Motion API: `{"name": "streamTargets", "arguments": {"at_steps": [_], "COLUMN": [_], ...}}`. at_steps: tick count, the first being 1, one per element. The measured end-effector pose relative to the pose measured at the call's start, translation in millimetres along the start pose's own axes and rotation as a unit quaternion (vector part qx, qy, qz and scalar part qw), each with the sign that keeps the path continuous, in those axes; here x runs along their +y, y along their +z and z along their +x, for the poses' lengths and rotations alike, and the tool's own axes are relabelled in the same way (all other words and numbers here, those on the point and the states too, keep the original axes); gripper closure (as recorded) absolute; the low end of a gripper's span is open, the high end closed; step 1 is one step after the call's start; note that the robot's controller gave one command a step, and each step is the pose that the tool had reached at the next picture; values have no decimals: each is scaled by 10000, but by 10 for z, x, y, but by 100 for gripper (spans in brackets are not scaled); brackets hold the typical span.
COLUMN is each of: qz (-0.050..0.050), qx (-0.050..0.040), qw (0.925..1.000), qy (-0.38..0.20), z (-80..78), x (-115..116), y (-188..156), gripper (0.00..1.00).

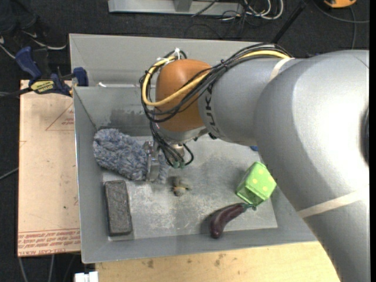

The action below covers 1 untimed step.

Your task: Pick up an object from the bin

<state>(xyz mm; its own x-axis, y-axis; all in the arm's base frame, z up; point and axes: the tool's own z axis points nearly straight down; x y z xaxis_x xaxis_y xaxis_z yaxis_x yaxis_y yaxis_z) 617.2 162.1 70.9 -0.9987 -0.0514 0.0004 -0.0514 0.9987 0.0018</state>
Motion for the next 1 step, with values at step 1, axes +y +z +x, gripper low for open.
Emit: {"name": "streamTargets", "arguments": {"at_steps": [1], "qz": [0], "qx": [-1], "qw": [10000], "qy": [0], "z": [0], "x": [-1], "y": [0], "gripper": [100]}}
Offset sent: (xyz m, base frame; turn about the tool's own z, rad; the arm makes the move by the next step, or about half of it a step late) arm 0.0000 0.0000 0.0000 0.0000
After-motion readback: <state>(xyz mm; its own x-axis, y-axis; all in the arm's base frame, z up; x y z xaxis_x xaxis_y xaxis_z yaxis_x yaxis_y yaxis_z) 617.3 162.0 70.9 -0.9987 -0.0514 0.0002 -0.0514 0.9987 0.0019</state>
